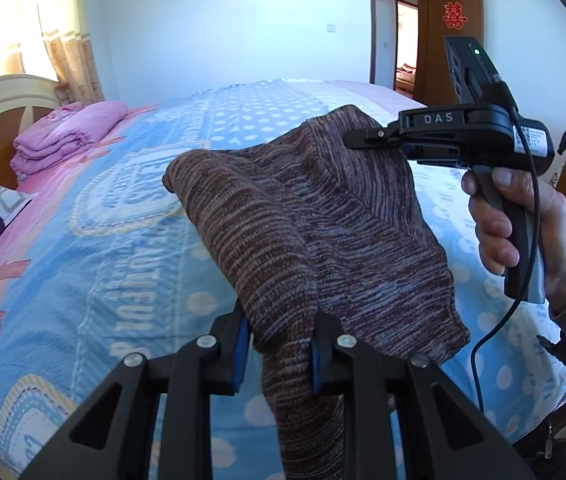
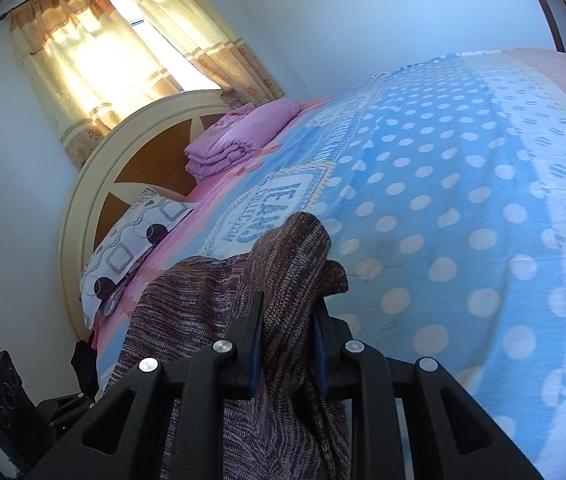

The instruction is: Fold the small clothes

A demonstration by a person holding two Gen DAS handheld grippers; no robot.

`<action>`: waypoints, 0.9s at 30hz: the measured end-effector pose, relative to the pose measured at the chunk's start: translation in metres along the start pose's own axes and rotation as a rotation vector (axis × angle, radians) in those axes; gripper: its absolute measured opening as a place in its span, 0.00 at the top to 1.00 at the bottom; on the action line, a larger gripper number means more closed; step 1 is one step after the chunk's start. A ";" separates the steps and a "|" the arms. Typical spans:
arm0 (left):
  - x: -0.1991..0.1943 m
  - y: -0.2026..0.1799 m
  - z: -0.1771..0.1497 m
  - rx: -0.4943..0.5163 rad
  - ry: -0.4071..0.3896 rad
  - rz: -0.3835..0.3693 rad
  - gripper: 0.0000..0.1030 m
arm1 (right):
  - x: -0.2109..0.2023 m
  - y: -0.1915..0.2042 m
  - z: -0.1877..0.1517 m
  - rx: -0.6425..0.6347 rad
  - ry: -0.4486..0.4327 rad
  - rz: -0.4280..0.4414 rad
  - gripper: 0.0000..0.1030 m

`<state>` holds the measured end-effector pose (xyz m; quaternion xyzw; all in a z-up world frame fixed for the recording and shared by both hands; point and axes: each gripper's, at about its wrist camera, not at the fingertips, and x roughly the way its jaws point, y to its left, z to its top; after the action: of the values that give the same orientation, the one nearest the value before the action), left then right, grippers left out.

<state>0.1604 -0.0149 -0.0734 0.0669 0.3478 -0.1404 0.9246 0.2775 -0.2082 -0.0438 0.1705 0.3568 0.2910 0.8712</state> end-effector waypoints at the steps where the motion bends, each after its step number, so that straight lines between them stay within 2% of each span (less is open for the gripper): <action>1: -0.001 0.002 -0.001 -0.003 0.001 0.005 0.76 | 0.005 0.005 0.000 -0.004 0.006 0.007 0.80; 11: -0.004 0.046 -0.019 -0.059 0.016 0.075 0.76 | 0.064 0.048 0.006 -0.063 0.086 0.048 0.80; 20: 0.010 0.070 -0.035 -0.127 0.061 0.086 0.76 | 0.121 0.078 0.000 -0.128 0.186 0.042 0.80; 27: 0.015 0.075 -0.050 -0.155 0.088 0.075 0.76 | 0.150 0.086 -0.009 -0.155 0.240 0.022 0.80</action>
<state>0.1627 0.0641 -0.1184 0.0142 0.3952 -0.0754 0.9154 0.3245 -0.0463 -0.0851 0.0706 0.4329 0.3453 0.8296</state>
